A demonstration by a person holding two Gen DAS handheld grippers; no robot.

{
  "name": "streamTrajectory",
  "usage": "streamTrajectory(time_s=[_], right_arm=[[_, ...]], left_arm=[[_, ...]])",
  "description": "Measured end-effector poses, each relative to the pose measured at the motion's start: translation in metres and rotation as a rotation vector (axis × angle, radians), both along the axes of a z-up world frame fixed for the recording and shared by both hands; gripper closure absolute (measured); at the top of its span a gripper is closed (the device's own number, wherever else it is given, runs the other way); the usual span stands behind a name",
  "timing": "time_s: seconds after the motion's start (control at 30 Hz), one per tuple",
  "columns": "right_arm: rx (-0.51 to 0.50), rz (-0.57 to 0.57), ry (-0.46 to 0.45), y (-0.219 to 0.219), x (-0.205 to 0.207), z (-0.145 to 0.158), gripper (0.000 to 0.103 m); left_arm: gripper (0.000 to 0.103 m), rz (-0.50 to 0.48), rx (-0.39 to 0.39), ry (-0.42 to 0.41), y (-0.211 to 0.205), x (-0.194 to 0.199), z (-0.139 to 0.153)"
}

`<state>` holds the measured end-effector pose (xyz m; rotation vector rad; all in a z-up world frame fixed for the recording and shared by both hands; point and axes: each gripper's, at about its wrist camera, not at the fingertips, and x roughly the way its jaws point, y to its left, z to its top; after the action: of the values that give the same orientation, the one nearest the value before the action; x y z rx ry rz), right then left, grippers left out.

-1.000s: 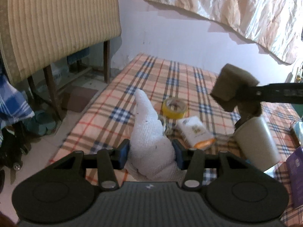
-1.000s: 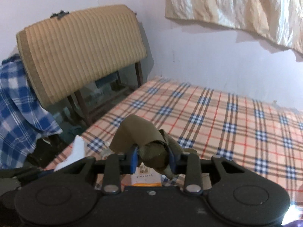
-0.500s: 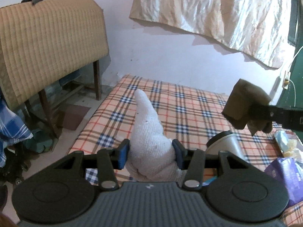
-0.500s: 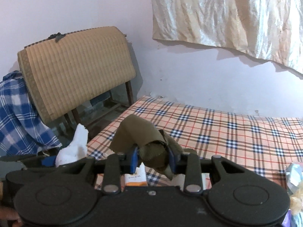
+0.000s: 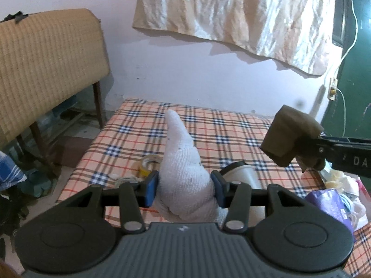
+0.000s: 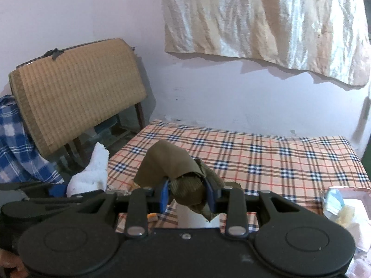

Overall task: Organize soft objects
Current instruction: 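Lift and carry the white cloth and olive cloth toward the white tray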

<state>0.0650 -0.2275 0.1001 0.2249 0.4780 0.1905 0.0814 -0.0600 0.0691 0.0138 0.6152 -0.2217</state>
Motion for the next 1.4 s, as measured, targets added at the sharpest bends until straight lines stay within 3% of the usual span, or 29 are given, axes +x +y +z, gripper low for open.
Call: streamTrajectory(time_s=[0.57,1.4], right_arm=[[0.014,-0.093,0.017,-0.049,-0.018,-0.014,0.063],[0.024,-0.158,0.021,-0.077,-0.03,-0.019,0.063]], left_arm=[[0.052,-0.075,0.016,0.005,-0.047,-0.007,-0.002],[0.052,-0.104,0.017,0.008,-0.08,-0.013,0.0]])
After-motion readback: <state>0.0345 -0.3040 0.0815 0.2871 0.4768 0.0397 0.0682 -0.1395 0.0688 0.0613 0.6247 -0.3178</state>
